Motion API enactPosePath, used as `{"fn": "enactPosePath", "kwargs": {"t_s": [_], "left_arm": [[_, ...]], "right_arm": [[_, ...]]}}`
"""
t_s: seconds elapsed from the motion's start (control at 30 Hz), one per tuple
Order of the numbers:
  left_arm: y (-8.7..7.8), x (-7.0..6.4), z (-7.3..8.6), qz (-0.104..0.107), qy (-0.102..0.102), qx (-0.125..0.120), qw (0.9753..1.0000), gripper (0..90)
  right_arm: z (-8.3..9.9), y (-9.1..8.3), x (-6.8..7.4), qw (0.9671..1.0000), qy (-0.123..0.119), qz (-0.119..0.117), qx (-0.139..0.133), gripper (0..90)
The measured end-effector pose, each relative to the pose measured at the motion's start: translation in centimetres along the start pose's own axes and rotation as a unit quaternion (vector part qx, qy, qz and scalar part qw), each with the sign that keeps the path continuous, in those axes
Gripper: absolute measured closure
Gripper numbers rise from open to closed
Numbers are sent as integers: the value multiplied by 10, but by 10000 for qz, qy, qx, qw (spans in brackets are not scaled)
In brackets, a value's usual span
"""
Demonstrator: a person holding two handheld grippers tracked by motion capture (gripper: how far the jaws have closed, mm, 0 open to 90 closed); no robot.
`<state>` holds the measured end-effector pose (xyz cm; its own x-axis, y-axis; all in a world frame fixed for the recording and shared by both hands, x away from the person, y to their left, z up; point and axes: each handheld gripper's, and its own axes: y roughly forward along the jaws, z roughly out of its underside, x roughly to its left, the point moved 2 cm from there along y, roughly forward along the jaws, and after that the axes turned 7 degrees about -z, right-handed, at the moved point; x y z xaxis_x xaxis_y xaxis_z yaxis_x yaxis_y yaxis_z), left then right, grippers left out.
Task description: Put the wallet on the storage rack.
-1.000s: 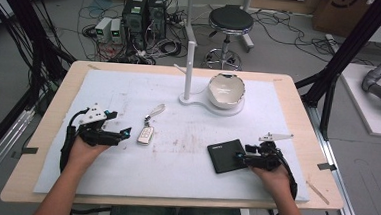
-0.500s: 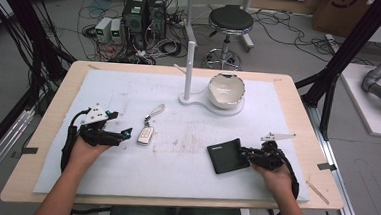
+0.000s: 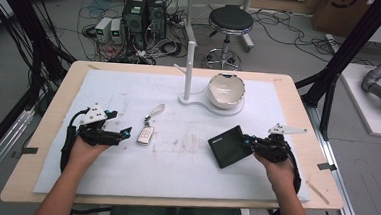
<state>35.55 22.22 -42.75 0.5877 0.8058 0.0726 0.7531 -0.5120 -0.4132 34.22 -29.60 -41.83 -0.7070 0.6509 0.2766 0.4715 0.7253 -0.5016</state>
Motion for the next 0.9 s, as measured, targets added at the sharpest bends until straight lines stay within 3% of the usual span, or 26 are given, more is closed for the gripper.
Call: {"fn": "enactPosePath", "kwargs": {"t_s": [0.33, 0.9], "left_arm": [[-2, 0, -1, 4, -22, -60, 10000, 172], [-2, 3, -1, 27, -115, -112, 9999, 172]], "right_arm": [[-38, -4, 2, 9989, -286, 320, -160, 850], [-113, -1, 2, 9941, -678, 739, -412, 848]]}}
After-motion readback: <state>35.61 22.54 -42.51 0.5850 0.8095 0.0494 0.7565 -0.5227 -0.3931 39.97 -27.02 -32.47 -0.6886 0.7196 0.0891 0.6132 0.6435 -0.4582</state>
